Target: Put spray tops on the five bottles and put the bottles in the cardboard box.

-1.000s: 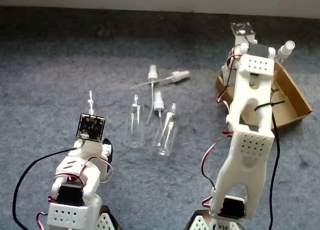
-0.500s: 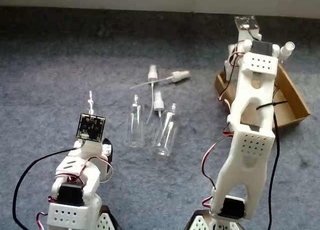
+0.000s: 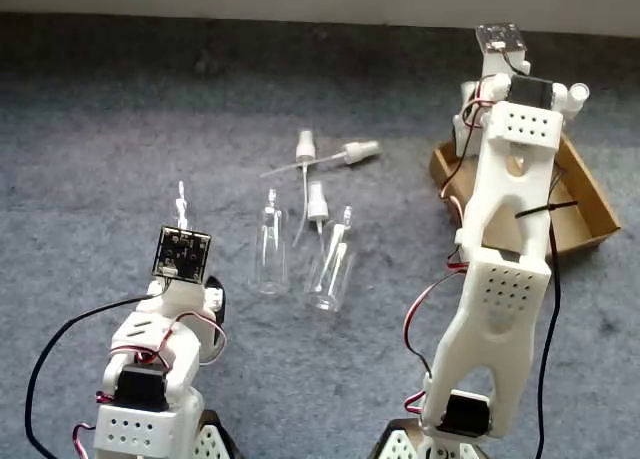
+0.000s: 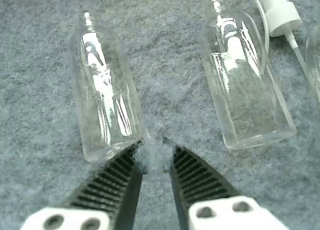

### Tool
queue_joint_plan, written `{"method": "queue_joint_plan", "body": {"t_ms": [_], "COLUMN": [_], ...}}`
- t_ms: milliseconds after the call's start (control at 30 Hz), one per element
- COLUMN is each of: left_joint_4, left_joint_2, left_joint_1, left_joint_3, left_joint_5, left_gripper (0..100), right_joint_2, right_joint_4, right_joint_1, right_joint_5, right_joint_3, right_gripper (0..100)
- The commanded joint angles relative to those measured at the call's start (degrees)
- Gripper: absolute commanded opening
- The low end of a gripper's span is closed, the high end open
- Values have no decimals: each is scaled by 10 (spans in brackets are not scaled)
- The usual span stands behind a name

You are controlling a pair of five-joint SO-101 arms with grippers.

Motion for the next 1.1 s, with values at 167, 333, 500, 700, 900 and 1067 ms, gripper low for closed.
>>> {"method": "queue_joint_plan", "body": {"t_ms": [167,333,500,700,900,1067], "left_joint_4": [-8,-8,-8,-8,-8,-8], "left_joint_2": [-5,-5,-5,-5,-5,-5], "left_joint_1": [9,9,9,9,9,9], "left_joint_3": [12,12,12,12,12,12], "left_joint_5": [-5,-5,-5,-5,-5,-5], "left_gripper": [5,5,5,5,5,5], "right_joint_2": [-13,-11,-13,-14,-45,-115], "right_joint_4": [6,42,108,119,119,119], "right_joint_1": [7,2,-11,-23,-27,-29], "right_joint_5": [4,1,0,0,0,0], "right_joint_3": [-149,-211,-252,-355,-421,-421], "right_gripper": [128,127,127,127,127,127]}}
